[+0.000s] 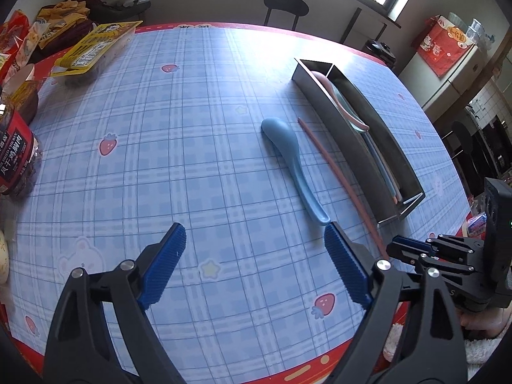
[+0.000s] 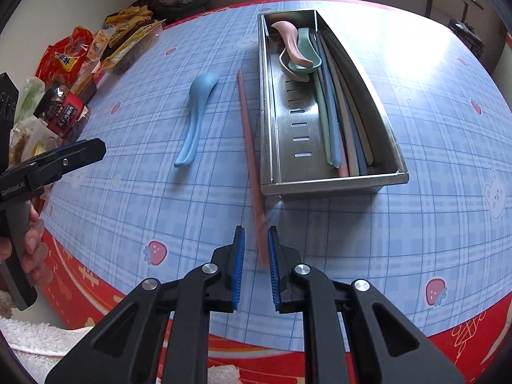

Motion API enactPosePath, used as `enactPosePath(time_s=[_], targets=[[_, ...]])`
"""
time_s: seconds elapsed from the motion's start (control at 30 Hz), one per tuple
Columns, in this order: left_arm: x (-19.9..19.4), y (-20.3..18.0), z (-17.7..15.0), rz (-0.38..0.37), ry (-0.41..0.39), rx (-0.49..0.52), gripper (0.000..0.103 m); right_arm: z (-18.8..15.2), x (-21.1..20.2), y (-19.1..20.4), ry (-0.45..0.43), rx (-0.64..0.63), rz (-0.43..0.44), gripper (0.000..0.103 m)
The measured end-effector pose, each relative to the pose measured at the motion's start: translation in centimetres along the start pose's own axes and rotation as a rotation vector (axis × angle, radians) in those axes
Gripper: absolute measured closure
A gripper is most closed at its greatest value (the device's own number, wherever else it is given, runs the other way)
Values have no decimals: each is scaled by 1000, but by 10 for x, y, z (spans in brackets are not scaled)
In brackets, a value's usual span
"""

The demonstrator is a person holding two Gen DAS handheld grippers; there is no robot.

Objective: Organize utensils
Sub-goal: 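Move the left tool to the blue spoon while the right tool reaches the pink chopstick, then close the left tool on the blue spoon handle while the right tool grasps the pink chopstick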

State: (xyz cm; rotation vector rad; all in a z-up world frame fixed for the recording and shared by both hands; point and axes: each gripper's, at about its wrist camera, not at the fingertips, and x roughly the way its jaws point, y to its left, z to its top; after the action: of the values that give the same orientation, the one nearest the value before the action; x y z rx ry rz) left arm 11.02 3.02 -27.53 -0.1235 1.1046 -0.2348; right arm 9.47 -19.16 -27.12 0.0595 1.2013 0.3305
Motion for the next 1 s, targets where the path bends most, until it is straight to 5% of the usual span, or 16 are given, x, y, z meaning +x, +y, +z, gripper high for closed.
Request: enactPosePath(time_s=[0.1,0.57,0.7,1.0], targets=[[4,-1,3,-16,11,12,24,3,4,2,-26,-11,-10,88],[23,-10,14,-48,39,11,32,5,22,17,-62,-134,-105,88],[29,-8,17,-51,49,-1,36,3,23,23,-58,-172,-130,96],[61,-15,40,-80,53,-10,40,-1,20,12,-41,-92,-70,96]])
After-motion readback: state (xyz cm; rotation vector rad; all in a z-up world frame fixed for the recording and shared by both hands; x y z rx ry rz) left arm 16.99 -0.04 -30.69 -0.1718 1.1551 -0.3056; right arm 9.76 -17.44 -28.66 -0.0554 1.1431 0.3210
